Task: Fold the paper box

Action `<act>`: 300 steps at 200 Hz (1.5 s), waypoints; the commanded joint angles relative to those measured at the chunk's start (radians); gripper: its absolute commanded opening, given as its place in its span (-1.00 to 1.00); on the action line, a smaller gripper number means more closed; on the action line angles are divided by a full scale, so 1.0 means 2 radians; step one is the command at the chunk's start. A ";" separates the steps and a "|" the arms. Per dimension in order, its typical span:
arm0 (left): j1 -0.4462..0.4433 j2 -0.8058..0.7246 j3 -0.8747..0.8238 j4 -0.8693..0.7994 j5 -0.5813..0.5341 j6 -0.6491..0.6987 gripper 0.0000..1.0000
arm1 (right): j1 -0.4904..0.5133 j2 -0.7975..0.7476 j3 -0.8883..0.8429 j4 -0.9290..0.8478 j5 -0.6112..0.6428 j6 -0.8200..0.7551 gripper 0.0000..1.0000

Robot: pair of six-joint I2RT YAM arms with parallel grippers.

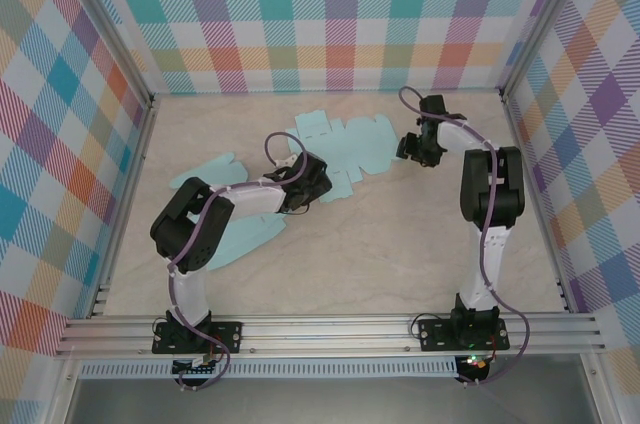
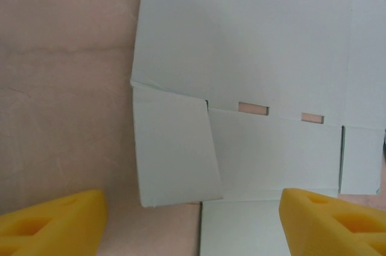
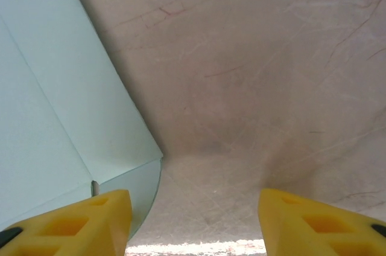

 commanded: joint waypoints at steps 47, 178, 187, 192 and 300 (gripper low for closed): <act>0.015 0.026 0.020 0.004 0.000 -0.021 0.49 | 0.010 0.015 0.010 -0.052 0.008 0.011 0.17; 0.045 0.063 0.054 -0.022 -0.014 -0.006 -0.45 | 0.011 -0.004 -0.039 -0.040 0.016 0.034 0.17; 0.046 0.067 0.063 -0.027 -0.016 0.001 -0.46 | 0.011 -0.006 -0.041 -0.040 0.015 0.035 0.17; 0.047 0.068 0.066 -0.030 -0.017 0.003 -0.47 | 0.011 -0.006 -0.042 -0.040 0.015 0.034 0.17; 0.048 0.016 0.062 0.011 -0.035 0.169 -1.00 | 0.011 -0.102 -0.141 -0.013 0.011 0.044 0.18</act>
